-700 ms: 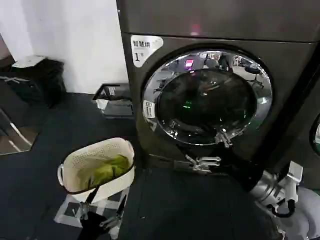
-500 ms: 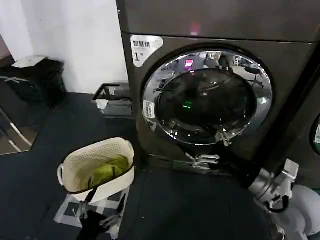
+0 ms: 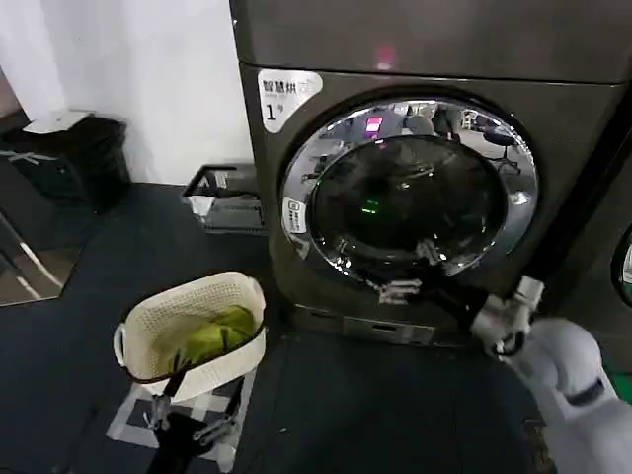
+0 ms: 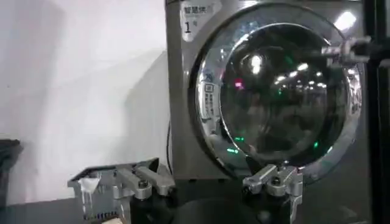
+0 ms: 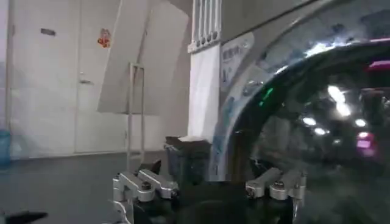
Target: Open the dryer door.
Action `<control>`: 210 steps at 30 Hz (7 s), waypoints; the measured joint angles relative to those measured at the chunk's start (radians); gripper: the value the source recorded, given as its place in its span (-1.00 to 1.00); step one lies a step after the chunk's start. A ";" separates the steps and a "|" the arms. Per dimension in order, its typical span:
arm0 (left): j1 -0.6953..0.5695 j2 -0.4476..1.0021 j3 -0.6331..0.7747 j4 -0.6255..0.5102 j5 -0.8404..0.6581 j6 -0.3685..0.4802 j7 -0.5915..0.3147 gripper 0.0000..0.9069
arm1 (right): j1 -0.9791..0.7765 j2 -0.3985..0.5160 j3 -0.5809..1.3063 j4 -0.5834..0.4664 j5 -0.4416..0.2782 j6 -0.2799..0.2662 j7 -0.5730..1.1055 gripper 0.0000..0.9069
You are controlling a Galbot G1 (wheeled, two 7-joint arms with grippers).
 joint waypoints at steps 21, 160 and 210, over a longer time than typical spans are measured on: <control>0.005 -0.012 0.013 -0.030 0.056 0.059 -0.025 1.00 | 0.280 0.083 -0.307 -0.268 -0.120 0.072 0.067 1.00; -1.314 0.702 0.805 0.431 -0.885 0.325 0.136 1.00 | -0.337 -0.053 0.663 -0.127 0.217 0.189 -0.784 1.00; -1.680 0.213 1.296 0.650 -0.872 0.315 0.116 1.00 | -0.723 0.108 1.682 -0.072 0.162 0.153 0.528 1.00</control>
